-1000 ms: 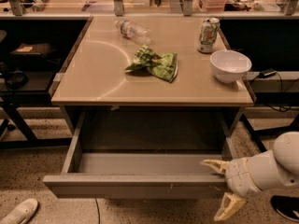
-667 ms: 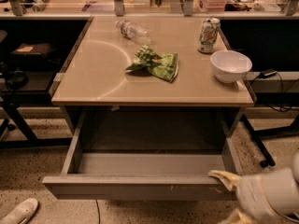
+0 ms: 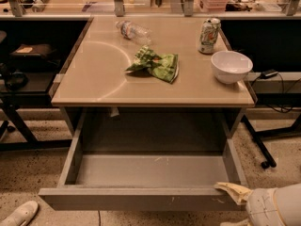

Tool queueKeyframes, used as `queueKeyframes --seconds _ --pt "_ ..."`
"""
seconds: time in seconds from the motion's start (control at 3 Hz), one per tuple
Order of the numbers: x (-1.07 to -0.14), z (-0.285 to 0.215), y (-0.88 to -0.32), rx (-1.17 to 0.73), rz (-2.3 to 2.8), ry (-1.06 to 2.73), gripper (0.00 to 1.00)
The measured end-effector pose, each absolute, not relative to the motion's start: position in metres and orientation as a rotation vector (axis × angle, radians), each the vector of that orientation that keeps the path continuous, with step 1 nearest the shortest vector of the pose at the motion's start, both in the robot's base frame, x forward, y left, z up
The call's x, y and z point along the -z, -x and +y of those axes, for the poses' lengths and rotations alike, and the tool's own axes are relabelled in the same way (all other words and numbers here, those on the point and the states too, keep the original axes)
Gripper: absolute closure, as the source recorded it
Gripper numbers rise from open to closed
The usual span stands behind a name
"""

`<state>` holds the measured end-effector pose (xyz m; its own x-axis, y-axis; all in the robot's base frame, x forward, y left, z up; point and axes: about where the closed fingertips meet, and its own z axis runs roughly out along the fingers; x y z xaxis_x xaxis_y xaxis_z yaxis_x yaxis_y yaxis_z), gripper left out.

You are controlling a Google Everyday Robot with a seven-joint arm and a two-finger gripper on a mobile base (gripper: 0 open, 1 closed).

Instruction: Open top drawer

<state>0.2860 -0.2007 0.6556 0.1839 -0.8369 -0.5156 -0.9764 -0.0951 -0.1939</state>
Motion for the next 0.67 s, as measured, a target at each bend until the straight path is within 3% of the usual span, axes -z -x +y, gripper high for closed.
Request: queueKeyframes --seconds 0.67 --pt "-0.6557 -0.2006 -0.286 -0.376 1.696 1.977 0.13"
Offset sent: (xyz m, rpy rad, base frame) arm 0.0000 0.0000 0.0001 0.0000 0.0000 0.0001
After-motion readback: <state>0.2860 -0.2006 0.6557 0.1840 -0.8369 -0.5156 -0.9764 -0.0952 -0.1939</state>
